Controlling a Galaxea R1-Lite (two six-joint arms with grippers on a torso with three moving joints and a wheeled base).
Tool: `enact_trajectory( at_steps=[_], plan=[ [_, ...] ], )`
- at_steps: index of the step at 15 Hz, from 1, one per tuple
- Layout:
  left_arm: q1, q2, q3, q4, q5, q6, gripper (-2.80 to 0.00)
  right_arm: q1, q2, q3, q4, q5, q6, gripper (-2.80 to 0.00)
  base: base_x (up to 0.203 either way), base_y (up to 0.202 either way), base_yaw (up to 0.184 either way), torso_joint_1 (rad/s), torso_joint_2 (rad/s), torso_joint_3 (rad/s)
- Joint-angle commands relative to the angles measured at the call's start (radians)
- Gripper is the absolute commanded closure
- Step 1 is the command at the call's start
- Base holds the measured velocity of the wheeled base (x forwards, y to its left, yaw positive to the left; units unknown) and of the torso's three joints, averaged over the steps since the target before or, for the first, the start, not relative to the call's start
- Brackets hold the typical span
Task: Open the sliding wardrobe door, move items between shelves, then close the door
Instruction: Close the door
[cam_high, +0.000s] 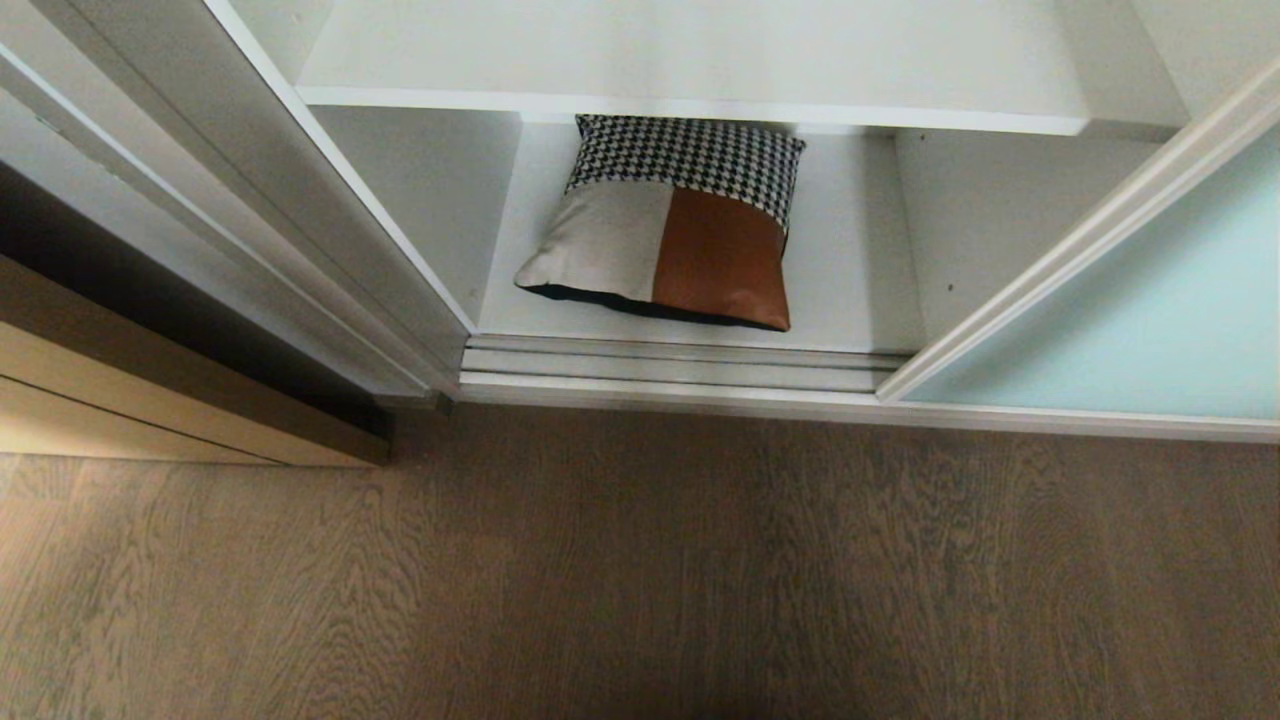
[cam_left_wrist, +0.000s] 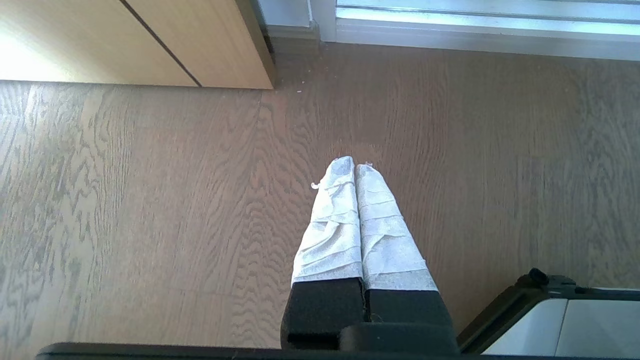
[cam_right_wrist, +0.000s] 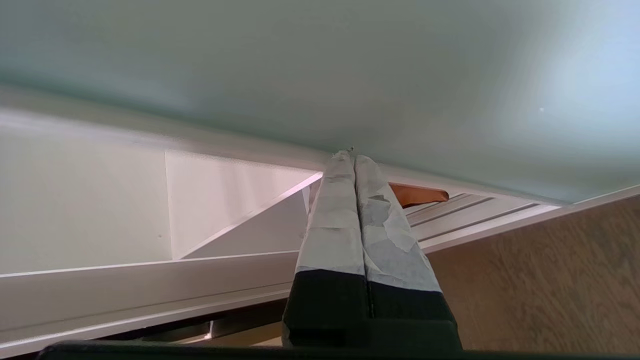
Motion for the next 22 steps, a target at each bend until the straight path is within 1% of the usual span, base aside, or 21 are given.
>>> enact_trajectory(
  at_steps=[1, 5, 8, 12, 15, 17, 20, 22],
  plan=[
    [0.000, 0.002, 0.002, 0.000, 0.000, 0.000, 0.00, -0.003, 0.025, -0.007, 0.001, 0.003, 0.007, 0.00, 0.000, 0.000, 0.000, 0.000, 0.00, 0.000],
    [0.000, 0.002, 0.002, 0.000, 0.000, 0.000, 0.00, -0.013, 0.034, 0.005, 0.001, 0.011, 0.005, 0.00, 0.000, 0.000, 0.000, 0.000, 0.00, 0.000],
    [0.000, 0.002, 0.002, 0.000, 0.000, 0.000, 0.00, -0.012, 0.041, 0.002, -0.002, 0.055, 0.005, 0.00, 0.000, 0.000, 0.000, 0.000, 0.00, 0.000],
    [0.000, 0.002, 0.002, 0.000, 0.000, 0.000, 0.00, 0.009, 0.071, -0.017, -0.004, 0.066, 0.004, 0.00, 0.000, 0.000, 0.000, 0.000, 0.00, 0.000],
    [0.000, 0.002, 0.002, 0.000, 0.000, 0.000, 0.00, 0.063, 0.094, -0.029, -0.013, 0.065, -0.003, 0.00, 0.000, 0.000, 0.000, 0.000, 0.00, 0.000],
    [0.000, 0.002, 0.002, 0.000, 0.001, 0.000, 0.00, 0.108, 0.123, -0.048, -0.046, 0.063, -0.004, 0.00, 0.000, 0.000, 0.000, 0.000, 0.00, 0.000],
    [0.000, 0.002, 0.002, 0.000, 0.000, 0.000, 0.00, 0.191, 0.186, -0.070, -0.096, 0.054, -0.008, 0.00, 0.000, 0.000, 0.000, 0.000, 0.00, 0.000],
    [0.000, 0.002, 0.002, 0.000, 0.000, 0.000, 0.00, 0.249, 0.222, -0.094, -0.101, 0.051, -0.019, 0.00, 0.000, 0.000, 0.000, 0.000, 0.00, 0.000]
  ],
)
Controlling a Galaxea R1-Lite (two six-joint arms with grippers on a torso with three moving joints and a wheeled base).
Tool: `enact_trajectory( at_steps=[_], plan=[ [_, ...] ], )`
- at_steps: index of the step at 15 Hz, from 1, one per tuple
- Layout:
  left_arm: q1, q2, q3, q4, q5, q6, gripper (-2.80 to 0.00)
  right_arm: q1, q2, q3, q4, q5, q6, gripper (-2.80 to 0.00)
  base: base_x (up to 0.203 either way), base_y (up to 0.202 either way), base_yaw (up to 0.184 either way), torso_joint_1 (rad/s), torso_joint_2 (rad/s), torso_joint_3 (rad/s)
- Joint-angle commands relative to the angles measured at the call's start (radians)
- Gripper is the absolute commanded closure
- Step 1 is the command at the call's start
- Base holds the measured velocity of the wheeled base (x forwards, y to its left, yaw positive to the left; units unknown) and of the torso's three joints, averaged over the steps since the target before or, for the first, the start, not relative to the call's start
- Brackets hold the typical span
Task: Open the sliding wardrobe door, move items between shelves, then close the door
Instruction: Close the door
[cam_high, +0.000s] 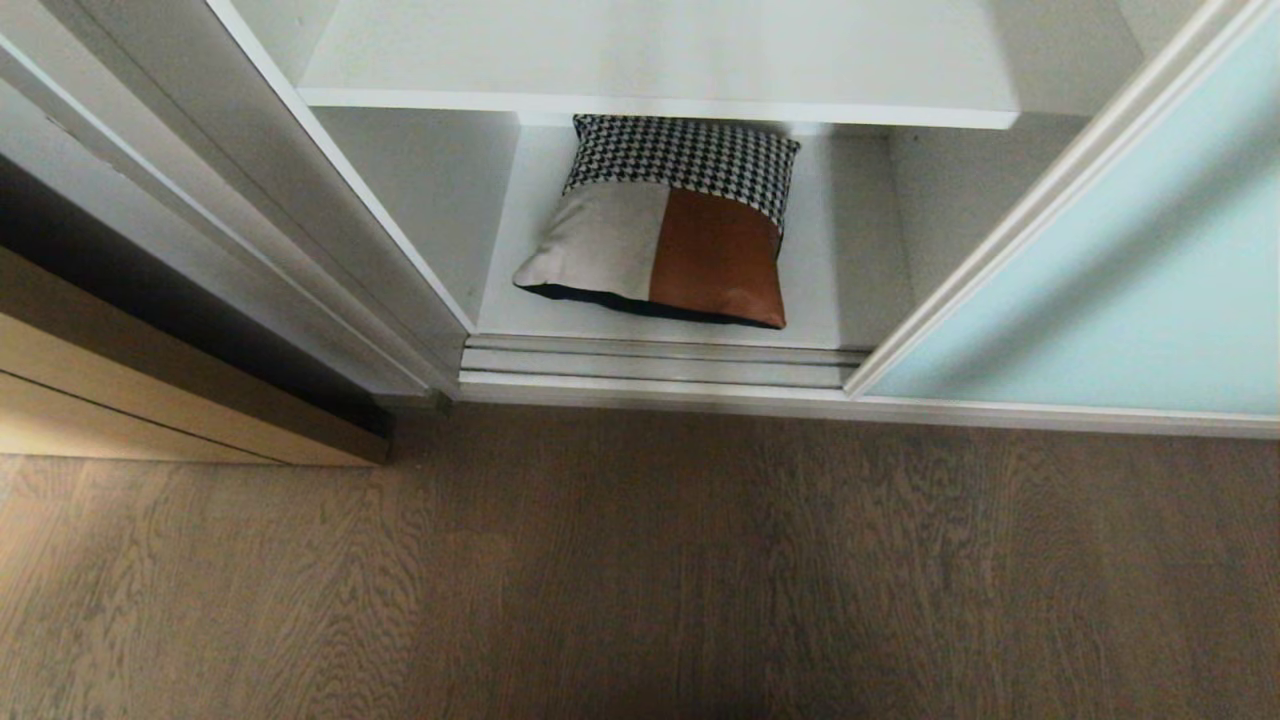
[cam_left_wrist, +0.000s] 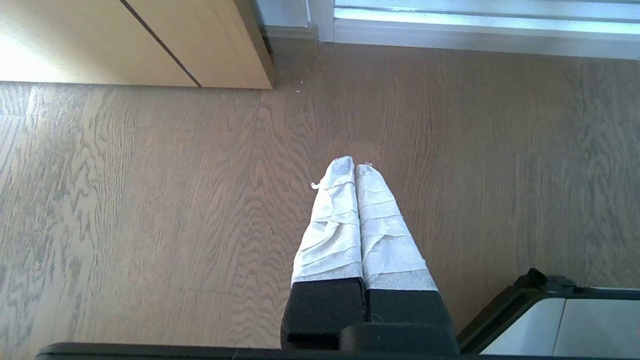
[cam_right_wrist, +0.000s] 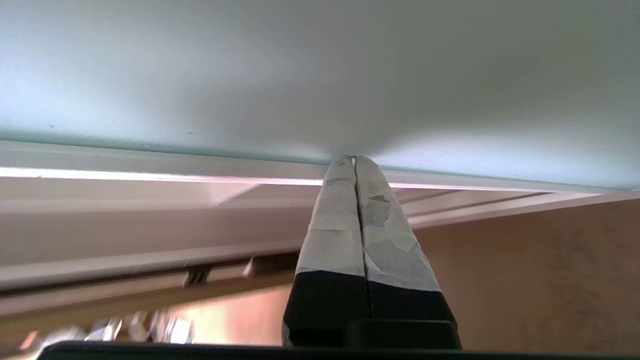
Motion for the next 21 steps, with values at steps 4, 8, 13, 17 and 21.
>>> enact_trajectory(
  at_steps=[4, 8, 13, 17, 21],
  plan=[
    [0.000, 0.002, 0.002, 0.000, 0.000, 0.000, 0.00, 0.211, 0.079, -0.022, -0.007, -0.042, -0.043, 0.00, 0.000, 0.000, 0.000, 0.000, 0.00, 0.000],
    [0.000, 0.002, 0.002, 0.000, 0.000, 0.000, 0.00, 0.465, 0.104, -0.016, 0.023, -0.110, -0.167, 0.00, 0.000, 0.000, 0.000, 0.000, 0.00, 0.000],
    [0.000, 0.002, 0.002, 0.000, 0.002, 0.000, 0.00, 0.702, 0.075, 0.047, 0.067, -0.208, -0.247, 0.00, 0.000, 0.000, 0.000, 0.000, 0.00, 0.000],
    [0.000, 0.002, 0.002, 0.000, 0.000, 0.000, 0.00, 0.757, -0.055, 0.128, 0.070, -0.218, -0.252, 0.00, 0.000, 0.000, 0.000, 0.000, 0.00, 0.000],
    [0.000, 0.002, 0.002, 0.000, 0.000, 0.000, 0.00, 0.682, -0.243, 0.176, 0.102, -0.244, -0.275, 0.00, 0.000, 0.000, 0.000, 0.000, 0.00, 0.000]
  ],
)
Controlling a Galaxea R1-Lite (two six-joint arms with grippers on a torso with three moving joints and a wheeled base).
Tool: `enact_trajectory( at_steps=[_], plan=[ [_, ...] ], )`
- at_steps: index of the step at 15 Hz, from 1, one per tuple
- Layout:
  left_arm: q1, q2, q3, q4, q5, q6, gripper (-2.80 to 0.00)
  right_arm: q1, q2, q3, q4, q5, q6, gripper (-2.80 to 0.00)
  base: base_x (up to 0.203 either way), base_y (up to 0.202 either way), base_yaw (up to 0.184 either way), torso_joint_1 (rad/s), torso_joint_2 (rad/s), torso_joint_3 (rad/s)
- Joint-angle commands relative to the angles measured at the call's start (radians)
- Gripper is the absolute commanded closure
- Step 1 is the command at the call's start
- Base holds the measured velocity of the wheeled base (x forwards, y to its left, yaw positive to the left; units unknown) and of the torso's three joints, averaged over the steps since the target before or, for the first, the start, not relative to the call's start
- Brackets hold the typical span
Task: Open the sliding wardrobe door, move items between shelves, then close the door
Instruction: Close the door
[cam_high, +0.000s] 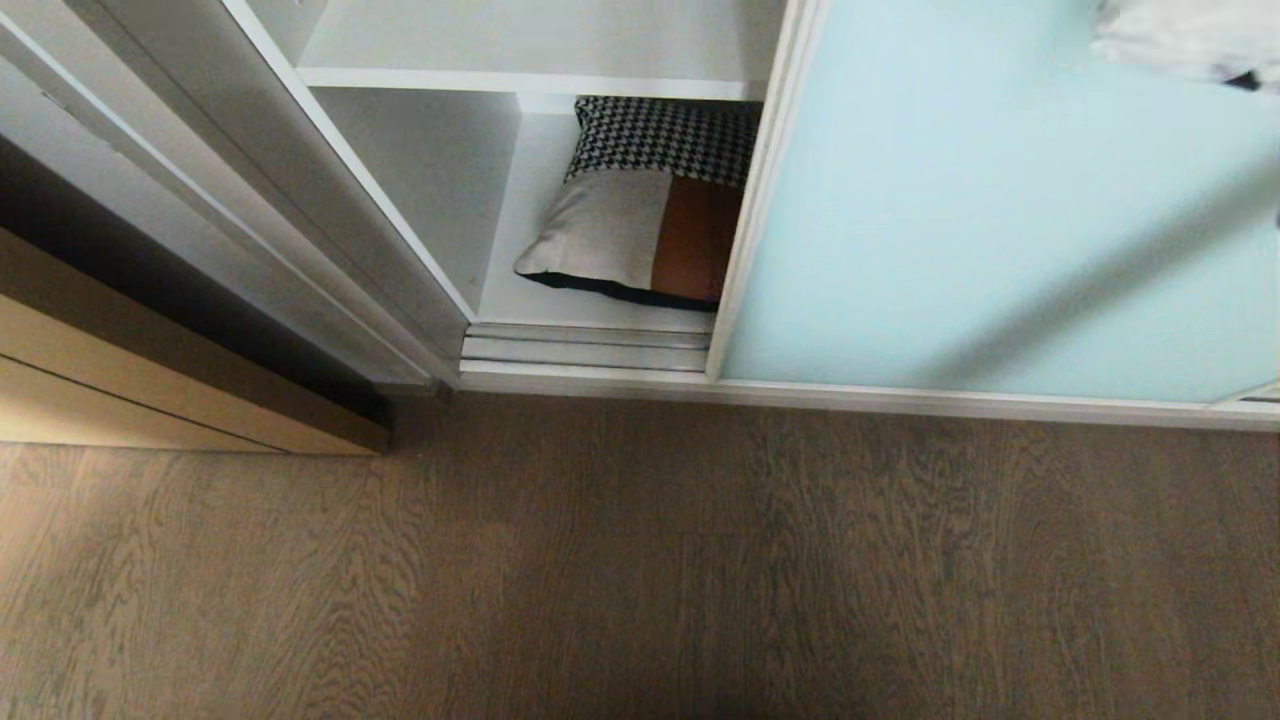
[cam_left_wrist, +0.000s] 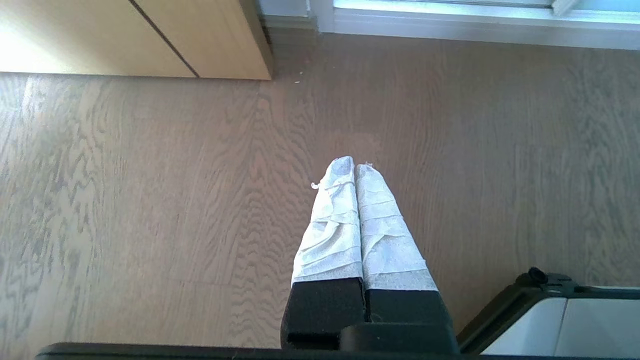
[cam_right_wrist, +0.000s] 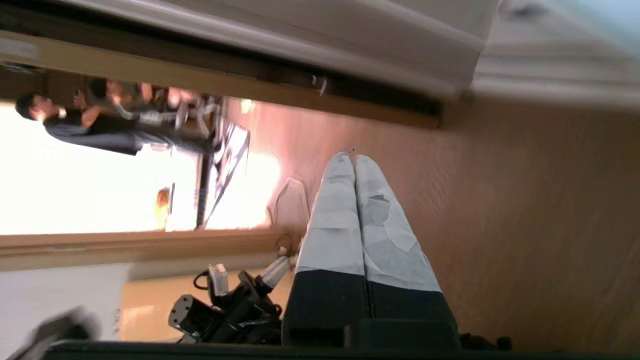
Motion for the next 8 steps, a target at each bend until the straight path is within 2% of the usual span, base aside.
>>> enact_trajectory(
  at_steps=[1, 5, 6, 8],
  plan=[
    [0.001, 0.002, 0.002, 0.000, 0.000, 0.000, 0.00, -0.139, -0.143, 0.011, 0.035, -0.021, -0.035, 0.00, 0.000, 0.000, 0.000, 0.000, 0.00, 0.000],
    [0.001, 0.002, 0.002, 0.000, 0.000, 0.000, 0.00, -0.521, -0.250, 0.006, 0.079, -0.069, -0.180, 0.00, 0.000, 0.000, 0.000, 0.000, 0.00, 0.000],
    [0.001, 0.002, 0.002, 0.000, 0.000, 0.000, 0.00, -0.618, -0.266, 0.008, 0.080, -0.103, -0.216, 0.00, 0.000, 0.000, 0.000, 0.000, 0.00, 0.000],
    [0.001, 0.002, 0.002, 0.000, 0.000, 0.000, 0.00, -0.800, -0.282, 0.013, 0.082, -0.221, -0.289, 0.00, 0.000, 0.000, 0.000, 0.000, 0.00, 0.000]
  ],
)
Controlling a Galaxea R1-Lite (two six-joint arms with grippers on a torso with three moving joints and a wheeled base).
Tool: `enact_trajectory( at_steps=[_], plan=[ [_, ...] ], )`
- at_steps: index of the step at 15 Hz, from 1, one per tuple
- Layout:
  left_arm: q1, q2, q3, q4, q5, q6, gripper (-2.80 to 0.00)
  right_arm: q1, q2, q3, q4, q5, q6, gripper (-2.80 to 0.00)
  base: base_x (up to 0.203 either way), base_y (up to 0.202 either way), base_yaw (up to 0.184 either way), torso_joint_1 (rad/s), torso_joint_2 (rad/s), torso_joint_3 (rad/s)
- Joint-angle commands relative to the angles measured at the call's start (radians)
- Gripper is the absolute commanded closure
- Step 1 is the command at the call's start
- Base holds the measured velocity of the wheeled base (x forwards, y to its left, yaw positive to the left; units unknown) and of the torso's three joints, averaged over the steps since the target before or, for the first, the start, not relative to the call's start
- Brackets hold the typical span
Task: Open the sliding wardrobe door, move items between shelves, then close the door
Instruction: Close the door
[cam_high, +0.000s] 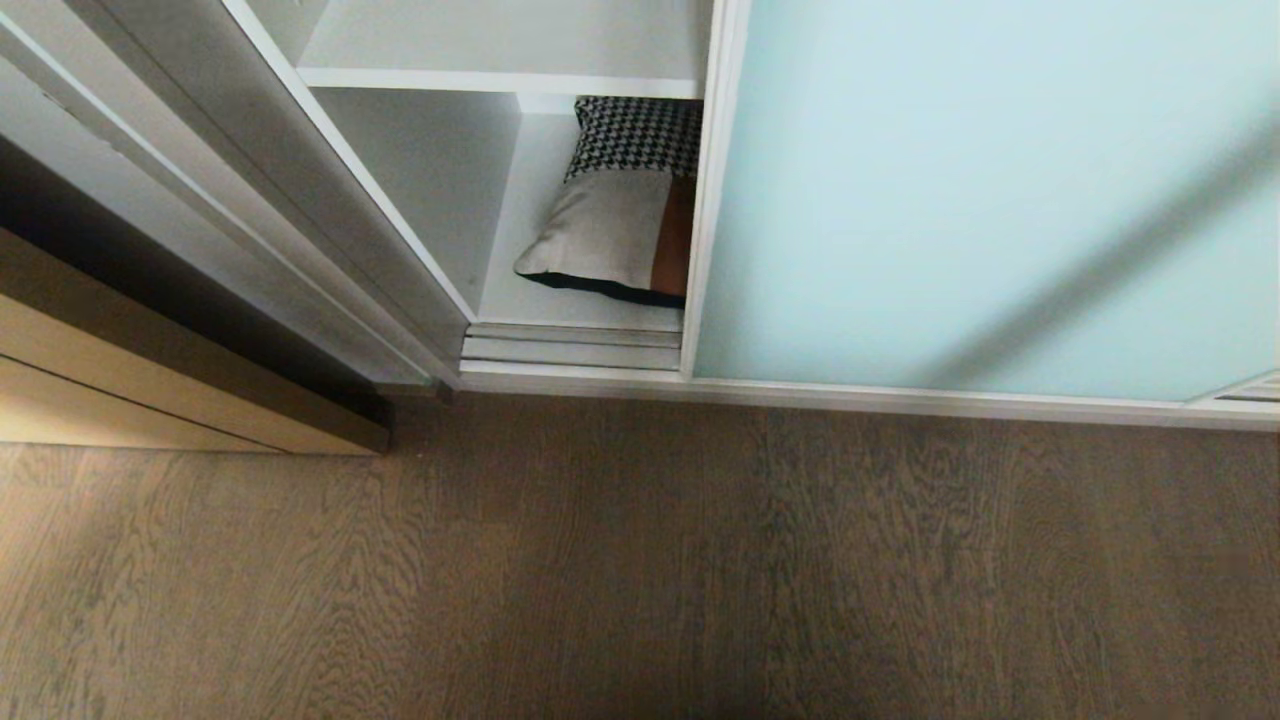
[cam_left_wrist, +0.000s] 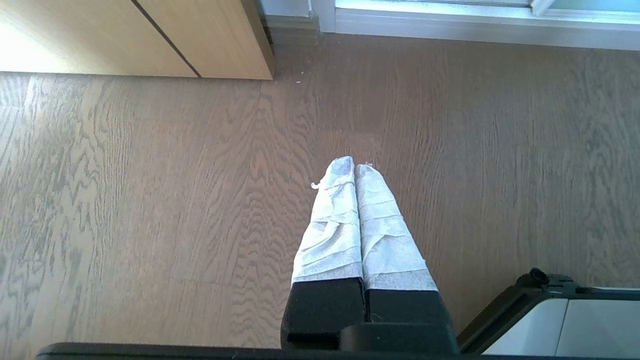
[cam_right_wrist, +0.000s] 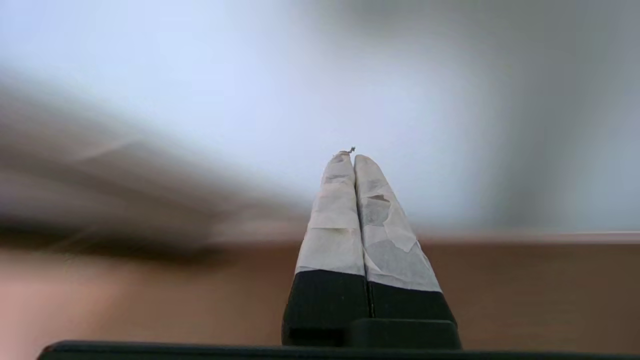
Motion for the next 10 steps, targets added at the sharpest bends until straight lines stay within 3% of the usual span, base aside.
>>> enact_trajectory(
  at_steps=[1, 5, 10],
  plan=[
    [0.000, 0.002, 0.002, 0.000, 0.000, 0.000, 0.00, -0.225, -0.036, 0.003, -0.001, -0.131, -0.068, 0.00, 0.000, 0.000, 0.000, 0.000, 0.00, 0.000],
    [0.000, 0.002, 0.002, 0.000, 0.000, 0.000, 0.00, -0.557, 0.080, 0.003, -0.109, -0.398, -0.168, 0.00, 0.000, 0.000, 0.000, 0.000, 0.00, 0.000],
    [0.000, 0.002, 0.002, 0.000, 0.002, 0.000, 0.00, -1.006, 0.362, -0.077, -0.360, -0.448, -0.181, 0.00, 0.000, 0.000, 0.000, 0.000, 0.00, 0.000]
  ],
)
